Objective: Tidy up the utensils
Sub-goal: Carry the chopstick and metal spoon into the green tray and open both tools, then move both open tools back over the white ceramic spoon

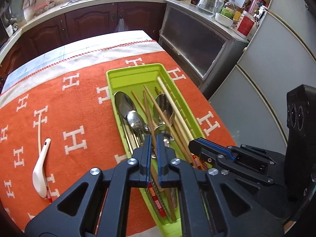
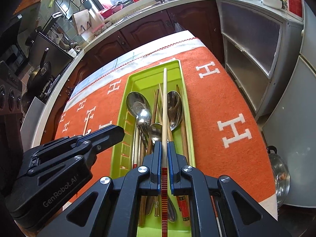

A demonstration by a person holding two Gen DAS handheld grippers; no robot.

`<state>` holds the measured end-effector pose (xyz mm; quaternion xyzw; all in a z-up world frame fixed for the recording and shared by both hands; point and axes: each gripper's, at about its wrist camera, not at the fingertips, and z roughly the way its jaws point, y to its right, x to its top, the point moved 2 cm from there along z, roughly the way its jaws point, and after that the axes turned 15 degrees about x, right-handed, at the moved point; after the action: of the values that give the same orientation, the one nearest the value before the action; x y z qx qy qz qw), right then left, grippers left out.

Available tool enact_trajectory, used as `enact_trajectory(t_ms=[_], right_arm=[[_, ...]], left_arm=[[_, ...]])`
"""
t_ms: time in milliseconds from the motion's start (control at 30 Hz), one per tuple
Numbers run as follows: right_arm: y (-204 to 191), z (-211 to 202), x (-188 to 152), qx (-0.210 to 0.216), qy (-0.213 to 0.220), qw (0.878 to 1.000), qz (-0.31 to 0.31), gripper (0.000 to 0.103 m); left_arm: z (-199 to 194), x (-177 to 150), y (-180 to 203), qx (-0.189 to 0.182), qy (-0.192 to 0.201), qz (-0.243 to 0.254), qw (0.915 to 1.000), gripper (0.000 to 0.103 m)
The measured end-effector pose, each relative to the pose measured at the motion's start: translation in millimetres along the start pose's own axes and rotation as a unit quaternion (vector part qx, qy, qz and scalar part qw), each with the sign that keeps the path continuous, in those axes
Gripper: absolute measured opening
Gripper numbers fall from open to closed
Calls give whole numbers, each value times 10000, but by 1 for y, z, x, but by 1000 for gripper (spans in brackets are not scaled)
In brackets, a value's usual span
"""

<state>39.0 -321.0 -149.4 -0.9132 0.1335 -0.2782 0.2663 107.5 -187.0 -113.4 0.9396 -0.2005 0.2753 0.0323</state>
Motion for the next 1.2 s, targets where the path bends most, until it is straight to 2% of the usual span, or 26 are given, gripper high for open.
enact_trajectory(t_ms=[33,100,167,300,600,1200], right_arm=[[0,1,-1,7,-17,10000,8,6],[1,2,-3,14,-47,10000,4,8],[0,3,-6,18,-78,10000,8,10],[-1,4,-15,54,-136,9999,47,15],[-11,2,-33,103,-261,9996,-15,21],[-48,-9,-50,213,-449,9979,-423,21]], left_arm=[[-2,-2,-1,37,3,13,10000,11],[-6,-6,-5,137,30,14,9999,28],[-11,-10,-9,211,91,-2,9997,35],[-21,-18,-17,311,126,-24,9994,37],[-37,-34,-34,438,112,-188,9988,42],[-68,-58,-58,579,240,-418,9972,43]])
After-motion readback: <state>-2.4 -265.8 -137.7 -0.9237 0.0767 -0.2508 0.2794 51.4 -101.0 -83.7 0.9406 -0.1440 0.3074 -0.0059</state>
